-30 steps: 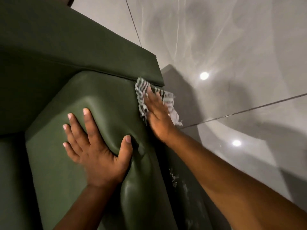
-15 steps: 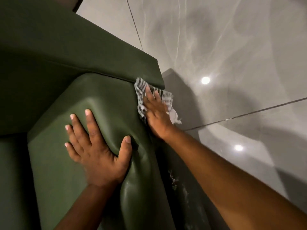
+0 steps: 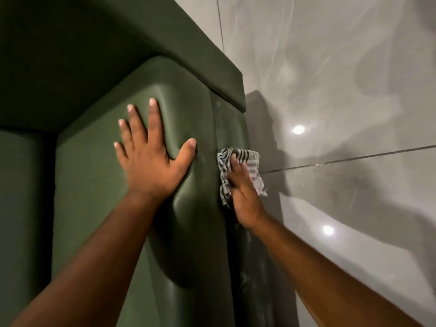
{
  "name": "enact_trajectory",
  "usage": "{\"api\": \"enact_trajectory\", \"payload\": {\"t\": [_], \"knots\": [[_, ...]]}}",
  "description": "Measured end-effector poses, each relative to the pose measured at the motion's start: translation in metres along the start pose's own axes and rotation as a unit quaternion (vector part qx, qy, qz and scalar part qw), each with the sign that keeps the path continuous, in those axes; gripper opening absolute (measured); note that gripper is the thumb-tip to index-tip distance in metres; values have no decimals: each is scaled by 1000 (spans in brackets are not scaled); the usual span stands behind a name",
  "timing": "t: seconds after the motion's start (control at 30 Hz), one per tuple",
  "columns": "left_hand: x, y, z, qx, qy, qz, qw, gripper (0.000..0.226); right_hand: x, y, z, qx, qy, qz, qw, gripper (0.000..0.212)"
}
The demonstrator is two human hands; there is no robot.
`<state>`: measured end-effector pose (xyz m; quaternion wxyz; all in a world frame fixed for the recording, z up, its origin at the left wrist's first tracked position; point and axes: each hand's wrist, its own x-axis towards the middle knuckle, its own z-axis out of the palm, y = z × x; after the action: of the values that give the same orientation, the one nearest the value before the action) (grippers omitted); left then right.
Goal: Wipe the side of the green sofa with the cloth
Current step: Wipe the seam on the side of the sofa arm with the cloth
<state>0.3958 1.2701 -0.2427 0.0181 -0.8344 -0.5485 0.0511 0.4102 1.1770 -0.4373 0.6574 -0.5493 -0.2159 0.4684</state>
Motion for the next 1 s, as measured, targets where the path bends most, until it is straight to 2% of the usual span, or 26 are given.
{"api": "enact_trajectory", "payload": {"t": [0.03, 0.07, 0.1, 0.17, 0.23, 0.3, 0.33, 0.43, 0.53, 0.57, 0.63, 0.7, 0.77, 0.83, 0.93, 1.0], "knots": [[-11, 5, -3, -7, -9, -7, 1000, 98, 10, -4, -3, 4, -12, 5, 1000, 52], [-39, -2, -3, 8, -42, -19, 999, 98, 4, -2, 3, 30, -17, 52, 998, 52], [-67, -9, -5, 35, -84, -30, 995, 99, 1, -2, 10, 47, 9, 83, 995, 54], [-114, -21, -7, 55, -118, -3, 991, 102, 24, -20, 2, 60, 58, 141, 987, 47], [-140, -23, -12, 53, -97, 21, 994, 99, 57, -40, -8, 16, 87, 130, 988, 59], [-143, -23, -12, 13, -54, -5, 998, 97, 72, -51, -10, 1, 60, 130, 990, 82], [-142, -24, -9, 0, -38, -25, 999, 96, 72, -47, -6, -3, 45, 126, 991, 82], [-147, -20, 7, 13, -13, -28, 999, 93, 53, -25, -2, -14, 26, 122, 992, 59], [-149, -24, 15, 10, 12, -19, 1000, 93, 3, -26, -6, 21, 12, 104, 994, 54], [-150, -25, 18, 14, 20, -19, 1000, 93, -27, -24, -9, 16, -15, 93, 995, 52], [-148, -25, 21, 22, 29, -25, 999, 95, -104, -7, -12, 1, -79, 57, 995, 51], [-149, -22, 22, 26, 35, -23, 999, 96, -191, 11, -13, 60, -100, 72, 991, 53], [-150, -23, 24, 29, 43, -12, 999, 96, -250, 25, -4, 63, -83, 78, 992, 62], [-149, -25, 27, 33, 60, -8, 998, 95, -261, 34, 7, 45, -50, 119, 991, 66], [-150, -28, 34, 35, 75, -6, 997, 95, -220, 38, 18, 40, 48, 142, 988, 87], [-151, -27, 38, 35, 91, 4, 995, 96, -169, 32, 16, 41, 104, 166, 980, 94]]}}
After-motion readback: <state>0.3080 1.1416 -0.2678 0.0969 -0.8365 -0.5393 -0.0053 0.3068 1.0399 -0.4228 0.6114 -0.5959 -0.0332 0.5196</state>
